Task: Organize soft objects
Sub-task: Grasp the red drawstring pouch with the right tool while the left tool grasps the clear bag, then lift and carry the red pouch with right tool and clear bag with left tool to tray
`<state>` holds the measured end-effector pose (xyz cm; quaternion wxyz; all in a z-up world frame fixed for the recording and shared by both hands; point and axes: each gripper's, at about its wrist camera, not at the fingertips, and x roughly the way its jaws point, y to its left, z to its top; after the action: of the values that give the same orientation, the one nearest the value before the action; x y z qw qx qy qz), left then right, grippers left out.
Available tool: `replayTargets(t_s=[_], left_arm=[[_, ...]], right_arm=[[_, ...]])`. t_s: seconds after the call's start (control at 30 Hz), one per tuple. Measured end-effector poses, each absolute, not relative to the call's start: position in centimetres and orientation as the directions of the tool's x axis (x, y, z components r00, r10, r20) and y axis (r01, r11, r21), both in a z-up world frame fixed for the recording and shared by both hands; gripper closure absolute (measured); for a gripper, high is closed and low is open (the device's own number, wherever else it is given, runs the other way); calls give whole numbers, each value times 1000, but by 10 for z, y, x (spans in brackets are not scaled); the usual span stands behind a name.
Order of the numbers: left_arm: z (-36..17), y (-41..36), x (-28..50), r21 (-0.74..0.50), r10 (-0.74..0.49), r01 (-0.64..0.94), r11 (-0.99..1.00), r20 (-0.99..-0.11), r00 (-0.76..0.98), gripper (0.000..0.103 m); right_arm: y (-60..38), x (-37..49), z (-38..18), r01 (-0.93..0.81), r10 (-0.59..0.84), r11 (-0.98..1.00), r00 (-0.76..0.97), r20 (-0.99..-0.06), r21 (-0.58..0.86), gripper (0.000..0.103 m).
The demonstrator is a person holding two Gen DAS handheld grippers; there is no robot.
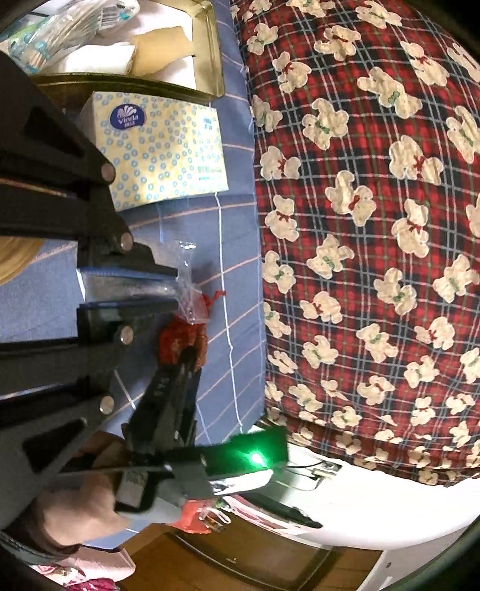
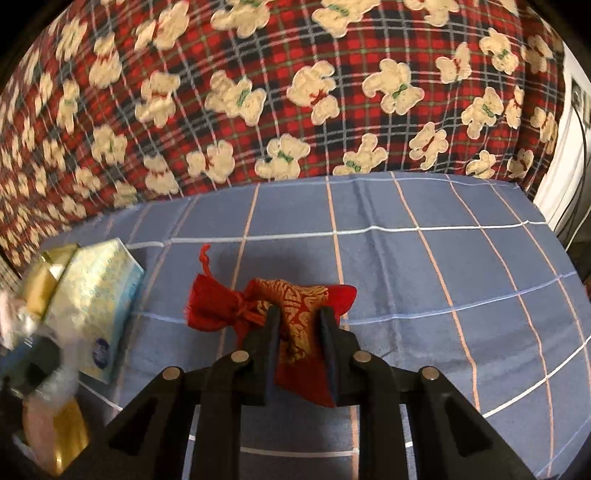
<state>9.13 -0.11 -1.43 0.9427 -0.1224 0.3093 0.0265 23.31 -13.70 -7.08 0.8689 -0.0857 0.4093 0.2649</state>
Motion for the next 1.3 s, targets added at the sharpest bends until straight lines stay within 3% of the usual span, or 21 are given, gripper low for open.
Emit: replayTargets(t_s=[0.1,0.2,0.27,0.33,0.53,1.0,1.1,1.17,1.3], left_arm=[[-15,2,91,-232,-38,-122,965,-586,810,96],[-15,4,90,-251,-52,-118,961,-582,811,96],[-14,6,89,-265,-64,-114,957,-580,812,96],[-11,8,87,-280,-70,-114,953,-570,819,97],[-6,17,86,-310,-76,-123,943,-558,827,96],[-3,32,78,-300,-37,-153,942,-544,838,97],[-3,35,75,-307,-35,-158,939,-539,842,97],[-3,37,72,-314,-36,-159,936,-534,845,97],[-1,39,67,-334,-47,-150,931,-517,855,97]], right_arm=[[-137,231,-65,-523,368,852,567,-737,23,78],[-139,229,-59,-505,339,862,628,-700,-36,61],[-136,228,-58,-511,350,859,632,-691,-32,41],[-131,227,-60,-541,385,841,607,-695,-7,38],[-114,229,-79,-523,280,842,630,-724,-130,38],[-119,246,-81,-524,332,851,554,-764,-9,39],[-121,244,-82,-531,356,846,521,-776,31,52],[-122,243,-82,-539,387,839,496,-777,73,67],[-120,237,-82,-544,396,836,500,-770,76,78]])
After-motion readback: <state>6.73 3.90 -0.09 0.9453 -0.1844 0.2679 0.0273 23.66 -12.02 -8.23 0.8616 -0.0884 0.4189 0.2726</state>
